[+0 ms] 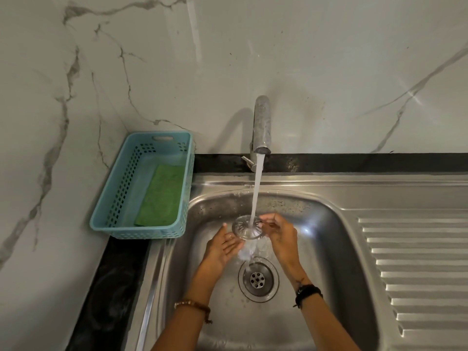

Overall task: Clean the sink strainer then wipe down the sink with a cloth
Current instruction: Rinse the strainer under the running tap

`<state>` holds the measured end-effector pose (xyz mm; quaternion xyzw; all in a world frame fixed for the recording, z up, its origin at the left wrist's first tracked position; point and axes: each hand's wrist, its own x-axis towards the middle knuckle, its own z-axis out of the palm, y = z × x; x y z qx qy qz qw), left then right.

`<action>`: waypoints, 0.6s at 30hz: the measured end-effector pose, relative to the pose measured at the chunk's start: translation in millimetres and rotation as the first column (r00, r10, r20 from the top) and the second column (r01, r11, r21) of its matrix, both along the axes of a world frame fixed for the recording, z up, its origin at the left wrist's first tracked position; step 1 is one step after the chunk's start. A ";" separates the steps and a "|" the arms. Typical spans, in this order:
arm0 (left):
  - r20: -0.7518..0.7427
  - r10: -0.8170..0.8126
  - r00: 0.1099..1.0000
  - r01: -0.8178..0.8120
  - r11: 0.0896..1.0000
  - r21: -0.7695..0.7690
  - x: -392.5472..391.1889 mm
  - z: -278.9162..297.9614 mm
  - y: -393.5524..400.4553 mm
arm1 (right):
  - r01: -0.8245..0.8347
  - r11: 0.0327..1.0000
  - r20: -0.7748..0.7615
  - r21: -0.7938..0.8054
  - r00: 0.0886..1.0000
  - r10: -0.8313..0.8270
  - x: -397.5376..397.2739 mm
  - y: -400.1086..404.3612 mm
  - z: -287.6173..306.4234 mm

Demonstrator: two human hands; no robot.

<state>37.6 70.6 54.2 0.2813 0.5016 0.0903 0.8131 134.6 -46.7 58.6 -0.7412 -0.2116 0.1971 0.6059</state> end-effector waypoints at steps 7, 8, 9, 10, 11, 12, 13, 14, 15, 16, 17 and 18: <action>0.067 0.000 0.998 0.008 0.994 -0.111 17.2 8.9 6.3 | -0.047 0.996 -0.072 0.072 0.996 0.052 2.4 -9.3 -12.1; 0.096 -0.016 0.995 0.026 0.993 -0.113 17.0 9.6 6.3 | -0.024 0.997 -0.112 0.070 0.993 0.032 3.2 -6.8 -13.0; 0.119 -0.028 0.993 0.041 0.993 -0.110 16.3 9.9 5.9 | 0.011 0.997 -0.182 0.079 0.983 0.003 4.2 -3.9 -12.9; 0.123 -0.040 0.992 0.053 0.993 -0.103 15.2 9.0 5.8 | 0.043 0.995 -0.257 0.089 0.966 -0.018 5.3 -1.2 -12.2; 0.117 -0.053 0.992 0.064 0.994 -0.091 14.0 8.3 5.7 | 0.062 0.993 -0.316 0.098 0.948 -0.027 6.2 1.2 -10.8; 0.104 -0.070 0.992 0.078 0.994 -0.076 12.3 7.0 5.8 | 0.066 0.992 -0.348 0.104 0.937 -0.026 6.8 2.7 -8.8; 0.092 -0.089 0.992 0.095 0.994 -0.058 10.8 5.8 5.9 | 0.055 0.994 -0.357 0.099 0.934 -0.016 7.3 3.9 -6.2; 0.076 -0.118 0.990 0.121 0.992 -0.037 8.8 4.4 6.2 | 0.030 0.996 -0.347 0.082 0.938 0.001 7.5 4.1 -2.8; 0.062 -0.152 0.987 0.153 0.988 -0.013 6.7 2.6 6.5 | -0.009 0.999 -0.314 0.043 0.949 0.022 8.8 4.0 0.6; 0.052 -0.183 0.982 0.182 0.983 0.018 5.1 1.2 6.7 | -0.061 0.998 -0.257 -0.020 0.965 0.054 11.0 4.0 4.8; 0.048 -0.204 0.978 0.201 0.978 0.057 4.1 0.9 6.2 | -0.116 0.987 -0.168 -0.110 0.981 0.096 13.9 4.5 8.6; 0.034 -0.221 0.975 0.216 0.970 0.116 4.0 0.6 5.5 | -0.148 0.970 -0.073 -0.195 0.988 0.136 17.2 6.2 14.2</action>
